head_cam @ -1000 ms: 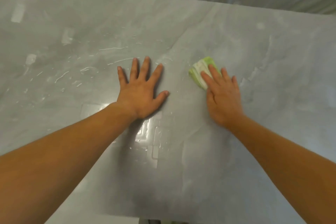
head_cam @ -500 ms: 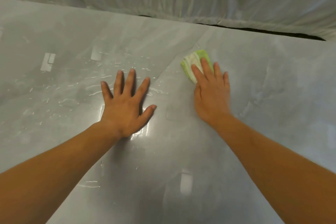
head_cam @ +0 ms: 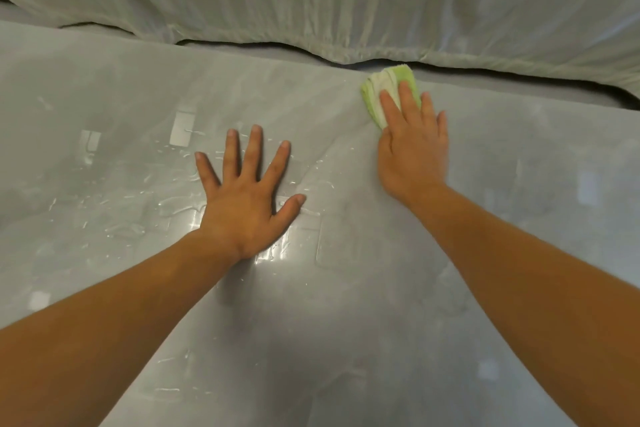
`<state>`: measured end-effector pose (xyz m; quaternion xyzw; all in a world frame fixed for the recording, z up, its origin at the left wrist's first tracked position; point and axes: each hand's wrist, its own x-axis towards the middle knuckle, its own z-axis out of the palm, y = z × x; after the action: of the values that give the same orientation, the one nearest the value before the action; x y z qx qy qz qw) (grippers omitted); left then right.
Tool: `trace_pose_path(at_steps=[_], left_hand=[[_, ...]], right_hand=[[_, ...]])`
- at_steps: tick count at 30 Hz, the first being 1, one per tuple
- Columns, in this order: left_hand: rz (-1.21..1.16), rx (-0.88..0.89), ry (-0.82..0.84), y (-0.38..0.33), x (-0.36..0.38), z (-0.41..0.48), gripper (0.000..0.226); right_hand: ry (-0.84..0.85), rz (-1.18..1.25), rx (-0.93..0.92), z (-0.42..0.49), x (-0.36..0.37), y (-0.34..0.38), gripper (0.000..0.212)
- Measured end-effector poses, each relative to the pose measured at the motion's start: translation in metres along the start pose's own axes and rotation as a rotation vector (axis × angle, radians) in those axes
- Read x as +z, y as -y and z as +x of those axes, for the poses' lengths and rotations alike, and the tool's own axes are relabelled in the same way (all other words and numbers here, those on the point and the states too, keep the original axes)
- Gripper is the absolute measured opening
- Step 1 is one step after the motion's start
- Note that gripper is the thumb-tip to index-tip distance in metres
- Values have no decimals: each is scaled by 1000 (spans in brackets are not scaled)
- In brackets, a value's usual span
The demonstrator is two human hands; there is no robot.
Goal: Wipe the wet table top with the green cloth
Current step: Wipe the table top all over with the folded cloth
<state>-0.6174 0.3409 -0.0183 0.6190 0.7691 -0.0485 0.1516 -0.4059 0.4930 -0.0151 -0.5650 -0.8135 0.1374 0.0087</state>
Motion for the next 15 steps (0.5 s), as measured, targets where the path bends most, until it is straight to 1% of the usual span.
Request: trace_pose_path(at_steps=[2,5,6,7,10,11,12,13,15], left_hand=[[-2,-3,-1,-1,0,0,77],[1,-6,5,-1,-1,0,77],[-4,-4,7,-1,-1,0,77],[-8,-2,4,0,0,0,77],[2,0,-16,1,4,1,77],[2,1,-24,1,5,1,77],[-3,2,-30,1,6,2,77],[-10,1,-31,1,7,2,77],[-19,3,-22,1,6,2,77]], right_hand=[[16,-23,-80,-7,5,7,54],[102,-53,-278,-26,5,-2,52],[115,-57,-297,-24,3,-7,53],[102,-52,-276,-16,1,-8,53],[17,-5,-75,16,5,16,54],[-4,-4,-40,20,8,29,54],[-10,-16,-57,21,11,40,54],[-1,-36,-126,16,14,47,55],[66,-80,-329,1,15,43,55]])
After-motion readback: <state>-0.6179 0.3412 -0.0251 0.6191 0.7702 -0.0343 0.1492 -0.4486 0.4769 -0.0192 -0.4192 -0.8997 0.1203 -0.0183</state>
